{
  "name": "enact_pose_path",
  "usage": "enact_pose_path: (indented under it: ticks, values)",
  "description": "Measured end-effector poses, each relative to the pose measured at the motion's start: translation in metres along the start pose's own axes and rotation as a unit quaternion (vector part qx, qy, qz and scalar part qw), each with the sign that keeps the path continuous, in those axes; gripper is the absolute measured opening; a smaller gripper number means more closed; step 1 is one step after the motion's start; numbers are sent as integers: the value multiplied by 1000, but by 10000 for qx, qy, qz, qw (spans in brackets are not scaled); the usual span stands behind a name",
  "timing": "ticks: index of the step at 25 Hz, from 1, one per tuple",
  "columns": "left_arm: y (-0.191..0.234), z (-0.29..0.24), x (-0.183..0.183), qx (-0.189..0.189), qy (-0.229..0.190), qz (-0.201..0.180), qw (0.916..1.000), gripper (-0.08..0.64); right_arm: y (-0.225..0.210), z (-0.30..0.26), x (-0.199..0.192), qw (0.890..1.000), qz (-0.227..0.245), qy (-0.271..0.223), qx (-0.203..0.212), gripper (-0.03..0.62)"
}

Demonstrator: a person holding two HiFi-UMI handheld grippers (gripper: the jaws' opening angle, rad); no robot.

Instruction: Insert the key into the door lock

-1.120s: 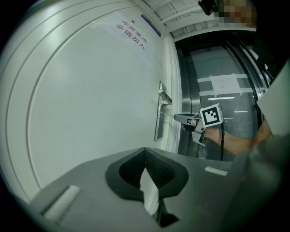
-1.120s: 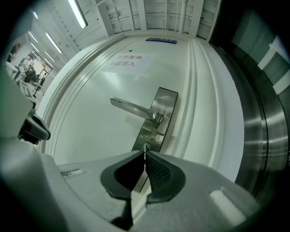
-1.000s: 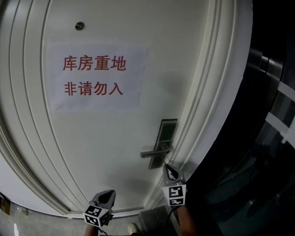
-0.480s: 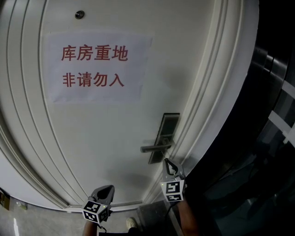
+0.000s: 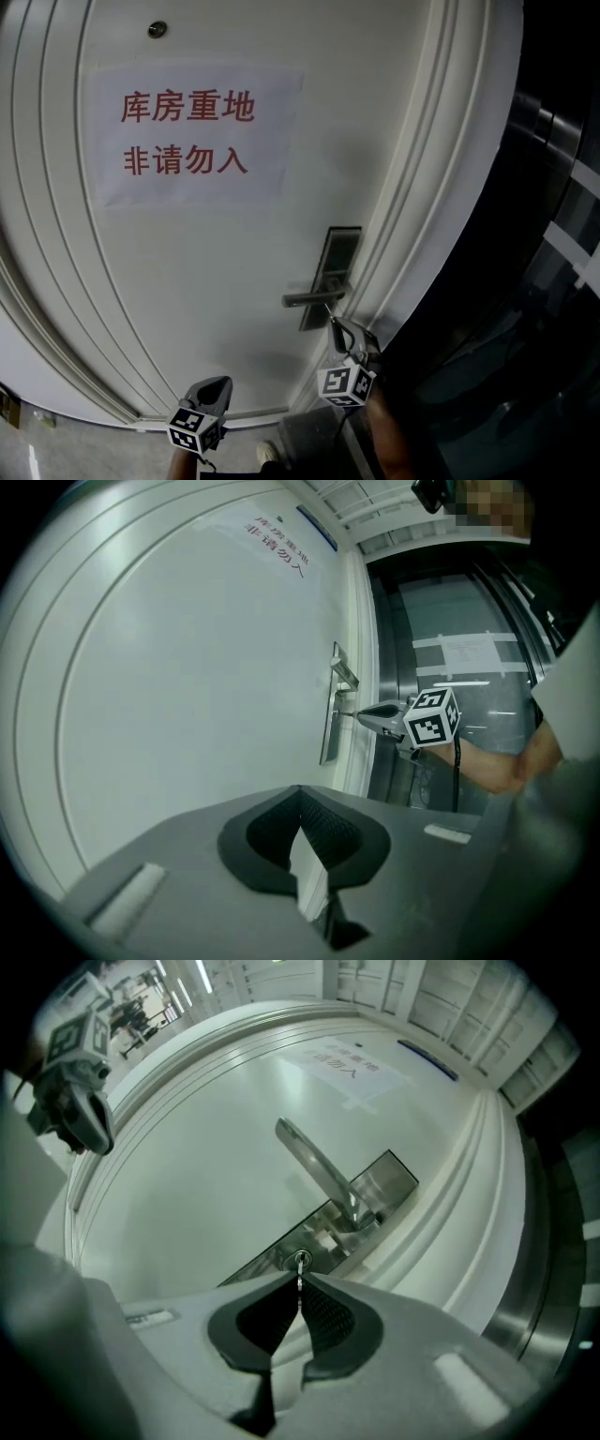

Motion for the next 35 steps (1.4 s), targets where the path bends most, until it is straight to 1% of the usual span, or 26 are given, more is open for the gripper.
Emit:
enact_pose_path:
  ticks: [3, 6, 8, 13, 18, 23, 25, 28, 35]
  values:
    - [-1, 0, 1, 1, -6, -12, 10000, 3, 2, 0, 6, 9976, 669, 164, -118, 11]
    - [-1, 1, 1, 7, -19, -12, 10000, 3, 4, 1, 12, 9904, 1319, 388, -172, 11]
    - [-1, 1, 1, 7, -20, -16, 10000, 3, 5, 0, 12, 9848, 1652, 493, -194, 11]
    - [-3, 2, 1, 6, -33, -15, 10000, 3, 5, 0, 12, 9732, 2201, 627, -230, 11]
    - [-2, 4, -1, 17, -23, -6, 10000, 3, 8, -1, 12, 9585, 2723, 777, -333, 11]
    - [0, 4, -1, 20, -29, 11, 10000, 3, 13, -5, 13, 9379, 3301, 974, -445, 11]
    - [1, 4, -1, 11, -37, 71, 10000, 3, 14, -5, 13, 9345, 3380, 1029, -443, 11]
    - [2, 4, 0, 17, -50, 79, 10000, 3, 13, -6, 14, 9365, 3323, 1046, -412, 11]
    - [7, 3, -1, 19, -34, 123, 9999, 3, 11, -13, 16, 9363, 3309, 1089, -439, 11]
Point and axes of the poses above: the fingertips, and each gripper's own axes: z backward along the fingers, y to its left, x out of its top, the point moved 5 cm from there along z, backward along the fingers, and after that the axes turned 7 degrees about x, right-handed, at the moved point
